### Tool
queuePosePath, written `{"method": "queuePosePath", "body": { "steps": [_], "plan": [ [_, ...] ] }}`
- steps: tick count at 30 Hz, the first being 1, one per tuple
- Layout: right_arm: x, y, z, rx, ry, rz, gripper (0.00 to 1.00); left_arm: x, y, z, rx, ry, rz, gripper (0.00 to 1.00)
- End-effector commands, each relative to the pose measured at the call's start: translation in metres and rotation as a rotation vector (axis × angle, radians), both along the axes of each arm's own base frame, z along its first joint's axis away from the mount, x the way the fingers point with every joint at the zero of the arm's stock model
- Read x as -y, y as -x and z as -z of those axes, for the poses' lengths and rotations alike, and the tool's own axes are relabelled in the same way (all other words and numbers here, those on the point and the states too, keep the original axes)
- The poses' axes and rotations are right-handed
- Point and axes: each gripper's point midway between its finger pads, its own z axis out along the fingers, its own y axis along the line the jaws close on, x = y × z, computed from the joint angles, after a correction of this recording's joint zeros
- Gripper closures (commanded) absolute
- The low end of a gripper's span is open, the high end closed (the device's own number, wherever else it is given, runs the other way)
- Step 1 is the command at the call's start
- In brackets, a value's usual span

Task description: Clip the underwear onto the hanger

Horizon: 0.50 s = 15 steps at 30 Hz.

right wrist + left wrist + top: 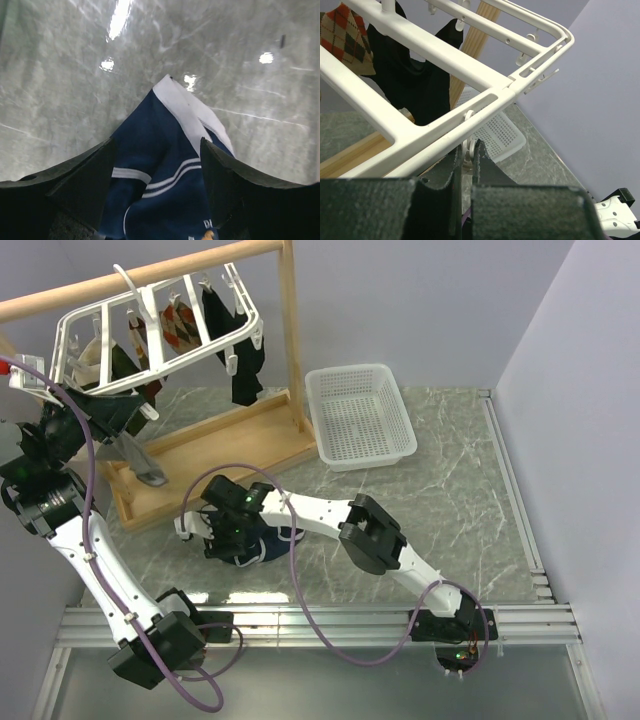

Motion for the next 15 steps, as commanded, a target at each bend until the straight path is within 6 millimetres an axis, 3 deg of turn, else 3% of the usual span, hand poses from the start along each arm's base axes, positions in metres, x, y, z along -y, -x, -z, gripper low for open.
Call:
{"method": "queuePosePath", "body": {
  "steps": [1,4,8,11,15],
  "plan": [
    [0.006,-0.004,0.015,0.009,0.026,-0.021,0.25,0.004,0.004,-0.009,0.035,-0.041,0.005,1.00],
    [0.004,-0.007,0.017,0.006,0.008,-0.020,0.26,0.004,0.004,-0.008,0.036,-0.042,0.005,1.00],
    [0.000,-0.006,-0.001,0.006,-0.036,-0.041,0.26,0.004,0.003,-0.007,0.031,-0.040,0.009,1.00],
    [-0.005,-0.001,-0.035,0.011,-0.104,-0.060,0.26,0.003,0.003,-0.007,0.029,-0.044,0.006,1.00],
    [-0.011,-0.003,-0.057,0.021,-0.173,-0.060,0.26,0.004,0.003,-0.006,0.030,-0.041,0.006,1.00]
  ]
}}
